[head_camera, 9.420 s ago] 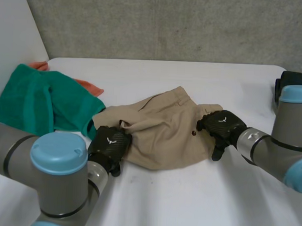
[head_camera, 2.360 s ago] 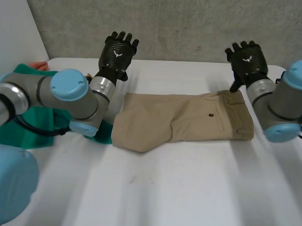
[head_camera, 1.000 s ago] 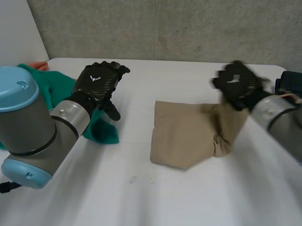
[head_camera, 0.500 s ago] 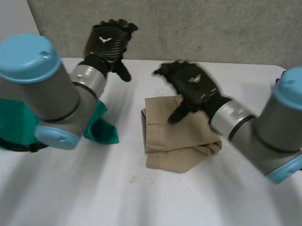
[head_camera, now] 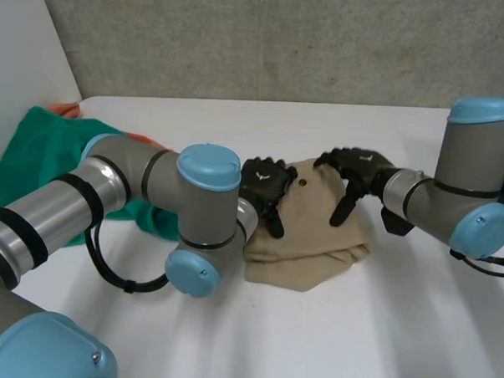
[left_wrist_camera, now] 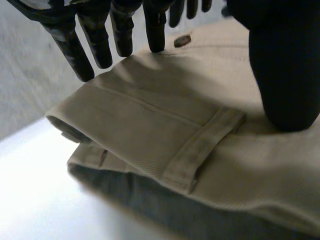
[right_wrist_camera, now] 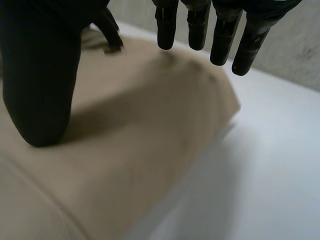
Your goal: Fold the laundry.
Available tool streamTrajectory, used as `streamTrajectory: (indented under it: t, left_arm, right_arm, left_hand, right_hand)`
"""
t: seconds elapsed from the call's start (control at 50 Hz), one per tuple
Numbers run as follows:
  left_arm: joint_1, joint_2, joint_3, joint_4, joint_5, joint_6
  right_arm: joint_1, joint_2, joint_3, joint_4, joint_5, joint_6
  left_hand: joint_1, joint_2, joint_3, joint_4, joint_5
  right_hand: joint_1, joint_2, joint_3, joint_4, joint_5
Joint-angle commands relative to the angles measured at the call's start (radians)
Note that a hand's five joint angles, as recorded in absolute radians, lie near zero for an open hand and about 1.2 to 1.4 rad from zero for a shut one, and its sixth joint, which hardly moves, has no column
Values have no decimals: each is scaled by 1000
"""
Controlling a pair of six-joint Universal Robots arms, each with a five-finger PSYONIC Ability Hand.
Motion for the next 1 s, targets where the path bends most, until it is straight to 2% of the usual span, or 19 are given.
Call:
streamTrajectory:
  t: [0.02, 0.14, 0.24, 0.32, 0.4, 0.48, 0.52, 0.54, 0.56, 0.6, 0.62, 0.7, 0.8, 1.0]
  left_arm:
    - [5, 17, -33, -87, -51, 39]
    - [4, 17, -41, -90, -51, 116]
    - [-1, 39, -47, -87, -44, 119]
    - [-6, 135, -62, -73, -39, 110]
    - [3, 272, -127, 14, -16, 90]
    - [14, 424, -232, 105, 62, 72]
    - [57, 535, -321, 131, 186, 68]
    - [65, 553, -335, 131, 214, 68]
    - [83, 588, -370, 124, 287, 67]
    - [100, 617, -409, 105, 367, 68]
    - [118, 643, -449, 78, 454, 68]
    - [164, 683, -518, 27, 583, 67]
    - [181, 708, -582, -15, 639, 68]
    - [175, 715, -602, -12, 639, 65]
  right_arm:
    - [4, 85, -36, 46, 27, -153]
    - [4, 93, -32, 40, 47, -218]
    - [12, 69, -25, 40, 49, -228]
    - [13, -34, 27, -12, 49, -201]
    - [5, -201, 200, -174, 49, -152]
    - [-2, -348, 373, -305, 47, -158]
    - [2, -422, 475, -359, 37, -155]
    - [5, -442, 503, -371, 35, -158]
    - [8, -465, 533, -381, 32, -161]
    - [12, -511, 627, -407, 27, -169]
    - [12, -520, 680, -419, 20, -187]
    - [13, -519, 825, -466, -40, -277]
    - [13, -452, 925, -598, -91, -345]
    - [58, -274, 905, -847, -62, -360]
  left_hand:
    - [17, 29, 22, 28, 26]
    - [14, 26, 19, 25, 23]
    - [2, 14, 7, 13, 11]
    - [-30, -18, -25, -19, -21]
    - [-30, -18, -25, -19, -21]
    - [-24, -12, -19, -13, -16]
    - [-1, 11, 4, 10, 8]
    - [5, 17, 10, 16, 14]
    - [11, 23, 16, 22, 20]
    - [14, 26, 19, 25, 23]
    - [14, 26, 19, 25, 23]
    - [11, 23, 16, 22, 20]
    - [11, 23, 16, 22, 20]
    - [2, 14, 7, 13, 11]
  right_hand:
    - [-24, -45, -38, -59, -58]
    - [-24, -45, -38, -59, -58]
    - [-24, -45, -38, -59, -58]
    - [-24, -45, -38, -59, -58]
    - [-24, -45, -38, -59, -58]
    - [-24, -45, -38, -59, -58]
    - [-24, -45, -38, -59, -58]
    - [-24, -45, -38, -59, -58]
    - [-24, -45, -38, -59, -58]
    - [-24, -45, -38, -59, -58]
    - [-24, -45, -38, -59, -58]
    - [-24, -45, -38, -59, -58]
    - [-24, -45, -38, -59, -58]
    - [-24, -45, -38, -59, -58]
